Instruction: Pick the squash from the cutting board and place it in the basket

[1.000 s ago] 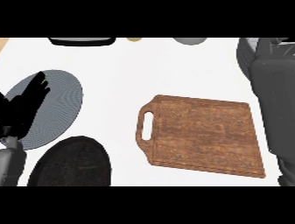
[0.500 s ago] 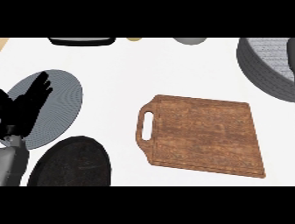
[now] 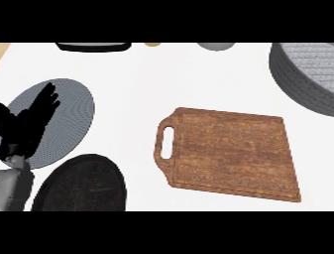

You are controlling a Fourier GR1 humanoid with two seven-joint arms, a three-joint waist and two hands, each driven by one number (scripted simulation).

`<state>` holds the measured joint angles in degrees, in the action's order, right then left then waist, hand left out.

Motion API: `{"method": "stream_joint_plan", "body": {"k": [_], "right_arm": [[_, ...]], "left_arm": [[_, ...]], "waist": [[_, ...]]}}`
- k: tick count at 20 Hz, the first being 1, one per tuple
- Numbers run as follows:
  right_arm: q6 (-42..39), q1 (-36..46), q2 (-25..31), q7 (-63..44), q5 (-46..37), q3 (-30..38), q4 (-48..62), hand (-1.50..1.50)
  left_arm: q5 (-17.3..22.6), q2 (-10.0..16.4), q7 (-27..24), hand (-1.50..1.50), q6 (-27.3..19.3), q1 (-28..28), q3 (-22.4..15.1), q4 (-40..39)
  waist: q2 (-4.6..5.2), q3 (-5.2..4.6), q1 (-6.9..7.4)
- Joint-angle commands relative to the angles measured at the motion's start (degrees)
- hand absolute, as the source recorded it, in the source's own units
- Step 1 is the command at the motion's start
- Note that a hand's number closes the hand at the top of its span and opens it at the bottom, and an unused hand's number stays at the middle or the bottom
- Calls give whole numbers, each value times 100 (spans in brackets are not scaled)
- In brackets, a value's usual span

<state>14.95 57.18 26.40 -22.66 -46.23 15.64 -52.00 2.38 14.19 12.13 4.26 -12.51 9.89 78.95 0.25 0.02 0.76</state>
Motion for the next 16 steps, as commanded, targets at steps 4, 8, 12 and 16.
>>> {"method": "stream_joint_plan", "body": {"k": [4, 8, 12, 16], "right_arm": [[628, 82, 378, 1341, 423, 563, 1462, 150], [1391, -4, 325, 732, 327, 825, 1603, -150], [1539, 312, 379, 1224, 311, 771, 2443, -150], [1387, 149, 612, 2215, 775, 1062, 2599, -150]], "left_arm": [[-59, -25, -62, 0, 1, -75, -25, -72], [58, 45, 313, 0, 48, -58, 18, 187], [-112, -49, -222, 0, 16, -16, -17, -222], [-38, -37, -41, 0, 53, -40, -5, -43]], "waist": [[29, 3, 61], [11, 4, 66], [29, 2, 85], [27, 4, 67]]}}
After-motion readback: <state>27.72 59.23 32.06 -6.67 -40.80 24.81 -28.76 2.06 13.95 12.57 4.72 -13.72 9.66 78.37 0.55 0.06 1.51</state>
